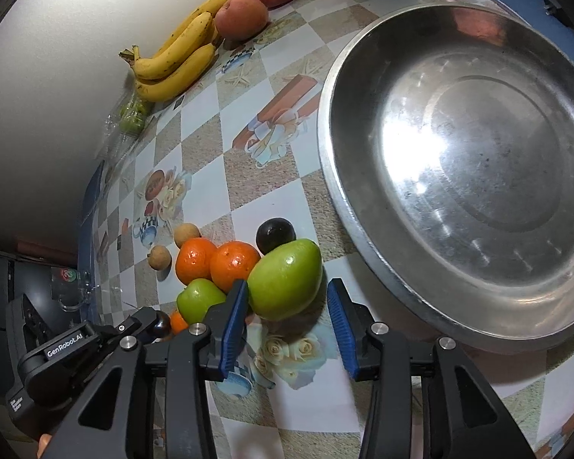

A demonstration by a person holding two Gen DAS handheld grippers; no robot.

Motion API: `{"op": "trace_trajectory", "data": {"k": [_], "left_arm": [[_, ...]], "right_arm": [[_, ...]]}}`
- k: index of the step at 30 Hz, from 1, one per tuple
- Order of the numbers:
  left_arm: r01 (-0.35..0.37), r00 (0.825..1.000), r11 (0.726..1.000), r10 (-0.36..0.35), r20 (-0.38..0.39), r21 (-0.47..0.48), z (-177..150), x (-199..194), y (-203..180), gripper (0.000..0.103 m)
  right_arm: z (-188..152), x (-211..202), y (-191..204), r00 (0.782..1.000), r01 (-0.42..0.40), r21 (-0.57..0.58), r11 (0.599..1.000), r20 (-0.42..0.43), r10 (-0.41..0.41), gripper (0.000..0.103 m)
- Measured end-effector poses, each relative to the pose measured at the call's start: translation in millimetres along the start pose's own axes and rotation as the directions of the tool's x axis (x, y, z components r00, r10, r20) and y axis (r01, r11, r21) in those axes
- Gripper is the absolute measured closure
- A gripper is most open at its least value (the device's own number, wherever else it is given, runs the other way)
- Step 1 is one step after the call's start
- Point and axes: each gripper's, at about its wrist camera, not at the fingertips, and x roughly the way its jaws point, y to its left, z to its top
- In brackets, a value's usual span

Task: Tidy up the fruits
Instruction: 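Close the right tool on the green fruit while the left tool grasps the dark cherry, then lift the green fruit and cherry and carry both over the steel tray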

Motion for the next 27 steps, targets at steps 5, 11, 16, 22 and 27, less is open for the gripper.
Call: {"op": "trace_trajectory", "data": {"k": [5, 11, 16, 22, 27], "left_arm": [[-0.001, 1.0, 1.0, 0.001, -0.005, -0.003, 0.6, 0.8, 1.2, 0.083], [-0.003, 1.0, 1.0, 0.003, -0.005, -0.006, 1.1, 0.8, 2.2, 0.083], [-0.009, 1.0, 1.0, 0.009, 0.0, -0.011, 0.8, 0.4, 2.6, 0.083], [-0.017, 1.0, 1.0, 0.017, 0.012, -0.009, 0.4, -1.3, 2.1, 0.083], [-0.012, 1.0, 1.0, 0.012, 0.027, 0.001, 0.4, -5.4, 0.4, 0.083]], "right_arm": [[0.4, 10.6, -1.2, 1.0, -0.013, 0.047, 0.999, -0.015, 0.014, 0.059], [-0.1, 10.3, -2.2, 1.0, -0.019, 0.059, 0.998, -0.008, 0.019, 0.059], [-0.2, 6.4, -3.8, 1.0, -0.025, 0.061, 0.998, 0.006, 0.025, 0.059], [1.0, -8.8, -4.4, 0.998, -0.052, 0.045, 0.998, 0.042, 0.05, 0.059], [0.7, -17.2, -5.5, 0.996, -0.083, 0.045, 0.996, 0.05, 0.081, 0.059]]}}
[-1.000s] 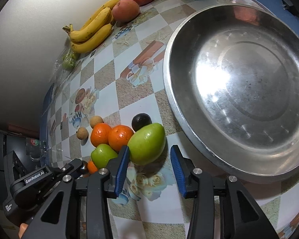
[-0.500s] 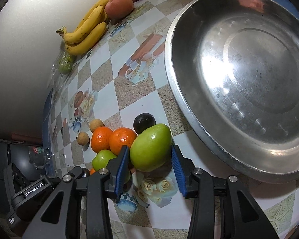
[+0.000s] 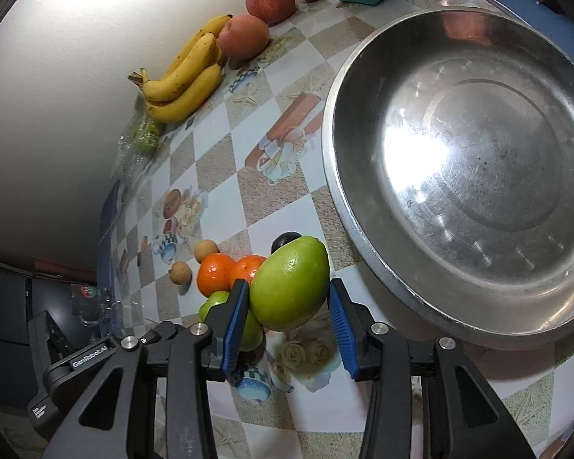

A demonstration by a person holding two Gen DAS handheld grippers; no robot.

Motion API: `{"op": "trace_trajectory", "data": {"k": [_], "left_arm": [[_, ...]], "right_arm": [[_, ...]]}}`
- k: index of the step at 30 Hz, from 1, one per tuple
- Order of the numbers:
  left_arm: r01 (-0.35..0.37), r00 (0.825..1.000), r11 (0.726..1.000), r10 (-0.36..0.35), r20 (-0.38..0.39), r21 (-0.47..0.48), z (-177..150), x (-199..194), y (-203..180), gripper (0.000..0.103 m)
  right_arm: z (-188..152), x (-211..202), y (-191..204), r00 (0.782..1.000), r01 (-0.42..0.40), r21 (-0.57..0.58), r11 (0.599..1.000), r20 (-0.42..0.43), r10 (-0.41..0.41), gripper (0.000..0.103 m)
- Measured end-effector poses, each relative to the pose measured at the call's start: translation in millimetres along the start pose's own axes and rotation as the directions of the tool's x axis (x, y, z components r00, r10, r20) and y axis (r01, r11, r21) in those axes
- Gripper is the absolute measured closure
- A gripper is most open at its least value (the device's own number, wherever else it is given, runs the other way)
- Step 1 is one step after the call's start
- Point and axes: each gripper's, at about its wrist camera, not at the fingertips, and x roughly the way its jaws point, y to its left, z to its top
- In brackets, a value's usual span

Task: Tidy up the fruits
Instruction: 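Lift the green fruit and cherry and carry both over the steel tray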

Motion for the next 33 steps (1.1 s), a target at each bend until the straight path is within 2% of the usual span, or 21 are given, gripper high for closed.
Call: {"op": "trace_trajectory", "data": {"k": [5, 11, 20, 25, 27, 30, 33], "left_arm": [[0.01, 1.0, 1.0, -0.01, 0.021, 0.023, -1.0, -5.6, -6.6, 0.083], [0.021, 0.998, 0.997, -0.025, 0.057, 0.068, -4.4, -12.9, -19.3, 0.083], [0.076, 0.994, 0.979, -0.089, 0.062, 0.188, -19.9, -12.5, -57.5, 0.083], [0.107, 0.991, 0.949, -0.126, 0.044, 0.298, -40.1, -7.5, -91.9, 0.083], [0.117, 0.99, 0.93, -0.137, 0.031, 0.35, -50.1, -3.6, -107.8, 0.083], [0.138, 0.988, 0.903, -0.154, 0.006, 0.408, -62.7, 2.6, -128.9, 0.083], [0.158, 0.986, 0.862, -0.164, -0.03, 0.481, -77.7, 12.7, -155.3, 0.083]], "right_arm": [[1.1, -15.0, 1.6, 0.999, -0.032, -0.008, 0.999, 0.025, 0.032, 0.059], [4.5, -23.1, -1.6, 0.998, -0.033, -0.003, 0.999, 0.045, 0.033, 0.059], [16.4, -41.2, -27.8, 0.996, 0.004, 0.055, 0.998, 0.092, -0.009, 0.059], [24.7, -54.8, -50.5, 0.991, 0.033, 0.106, 0.994, 0.126, -0.046, 0.059], [29.6, -64.5, -65.5, 0.985, 0.058, 0.143, 0.988, 0.152, -0.08, 0.059], [32.7, -70.1, -78.4, 0.984, 0.049, 0.18, 0.982, 0.159, -0.079, 0.059], [36.7, -78.4, -95.7, 0.98, 0.056, 0.23, 0.972, 0.173, -0.097, 0.059]]}}
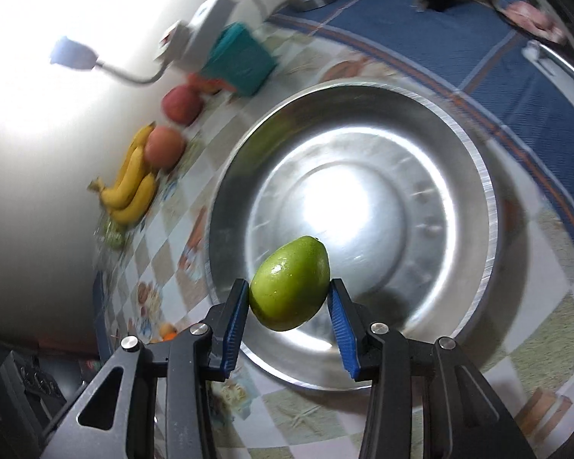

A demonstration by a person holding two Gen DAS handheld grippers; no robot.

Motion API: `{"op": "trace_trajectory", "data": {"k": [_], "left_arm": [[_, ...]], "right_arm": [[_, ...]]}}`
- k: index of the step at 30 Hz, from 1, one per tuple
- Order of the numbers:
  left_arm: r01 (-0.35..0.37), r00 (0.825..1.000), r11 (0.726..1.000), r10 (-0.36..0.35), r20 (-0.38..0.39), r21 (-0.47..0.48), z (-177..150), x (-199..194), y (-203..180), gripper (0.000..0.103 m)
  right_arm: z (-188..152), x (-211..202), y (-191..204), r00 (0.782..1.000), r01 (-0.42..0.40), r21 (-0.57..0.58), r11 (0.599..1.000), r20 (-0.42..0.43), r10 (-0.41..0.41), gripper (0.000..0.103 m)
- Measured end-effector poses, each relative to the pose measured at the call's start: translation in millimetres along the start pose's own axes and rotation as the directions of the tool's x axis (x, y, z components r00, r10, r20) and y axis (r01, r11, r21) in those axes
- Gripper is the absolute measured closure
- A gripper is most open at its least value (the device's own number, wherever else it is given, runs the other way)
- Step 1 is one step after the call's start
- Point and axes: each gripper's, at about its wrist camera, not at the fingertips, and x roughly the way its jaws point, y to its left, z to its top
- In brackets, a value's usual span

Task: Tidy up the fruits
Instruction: 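Lift the green fruit and cherry and carry both over the steel tray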

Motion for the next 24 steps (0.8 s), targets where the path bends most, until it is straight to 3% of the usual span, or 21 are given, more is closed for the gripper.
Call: {"op": "trace_trajectory", "data": {"k": [8, 24], "left_arm": [[0.006, 0.998, 0.988, 0.003, -0.058, 0.152, -0.3, 44.0, -53.9, 0.083], [-0.028, 0.99, 0.976, 0.057, -0.127, 0.218, -14.3, 95.3, -68.1, 0.082]], "right_arm": [[14.6, -7.6, -22.3, 0.999, 0.024, 0.056, 0.998, 0.035, -0.026, 0.059], [16.5, 12.5, -41.9, 0.997, 0.072, 0.104, 0.992, -0.01, -0.071, 0.059]]}}
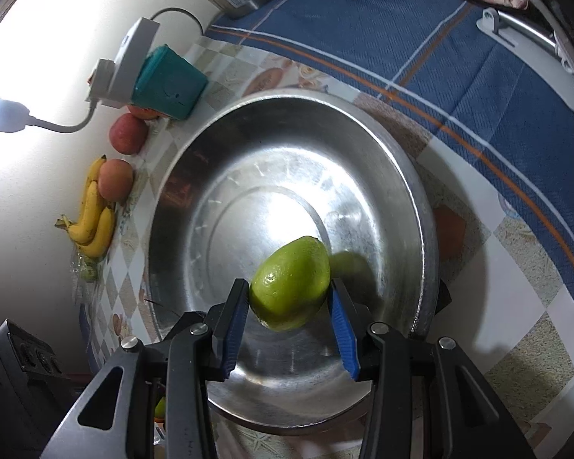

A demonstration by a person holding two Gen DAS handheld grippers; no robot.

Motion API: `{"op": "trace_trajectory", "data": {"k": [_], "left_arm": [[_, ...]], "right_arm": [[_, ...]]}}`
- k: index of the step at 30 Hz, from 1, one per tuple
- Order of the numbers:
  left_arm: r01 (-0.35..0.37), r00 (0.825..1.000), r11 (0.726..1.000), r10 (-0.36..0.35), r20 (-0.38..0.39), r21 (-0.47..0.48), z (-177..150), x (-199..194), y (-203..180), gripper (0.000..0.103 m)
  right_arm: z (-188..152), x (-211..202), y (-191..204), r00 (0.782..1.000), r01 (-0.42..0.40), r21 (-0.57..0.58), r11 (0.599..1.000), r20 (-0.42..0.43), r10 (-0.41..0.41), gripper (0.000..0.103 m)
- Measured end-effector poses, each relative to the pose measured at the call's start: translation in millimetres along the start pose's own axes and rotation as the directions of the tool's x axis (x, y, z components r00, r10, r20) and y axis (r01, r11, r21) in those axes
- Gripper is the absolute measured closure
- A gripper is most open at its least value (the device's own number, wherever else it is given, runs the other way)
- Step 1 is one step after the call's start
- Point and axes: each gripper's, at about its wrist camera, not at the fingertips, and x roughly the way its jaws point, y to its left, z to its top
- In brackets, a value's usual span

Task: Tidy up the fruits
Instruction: 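Lift the green fruit and cherry and carry both over the steel tray, then open the right tool to drop the green fruit while the left tool releases the cherry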

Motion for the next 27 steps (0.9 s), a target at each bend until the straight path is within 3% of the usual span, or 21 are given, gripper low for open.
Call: {"op": "trace_trajectory", "data": {"k": [16, 20, 27], "left_arm": [[-0.02, 1.0, 1.0, 0.02, -0.014, 0.011, -2.1, 5.5, -2.3, 0.078], [-0.004, 1.0, 1.0, 0.004, -0.015, 0.012, -2.7, 4.2, -2.6, 0.059], [0.015, 1.0, 1.0, -0.015, 0.01, 0.01, 0.3, -10.1, -5.9, 0.052]], "right_arm": [[0.4, 3.3, 3.1, 1.0, 0.027, -0.025, 0.999, -0.003, -0.027, 0.059], [0.1, 4.0, 4.3, 0.999, 0.036, -0.037, 0.999, -0.004, -0.036, 0.058], [1.2, -1.6, 7.5, 0.999, 0.036, -0.049, 0.998, 0.013, -0.035, 0.058]]}}
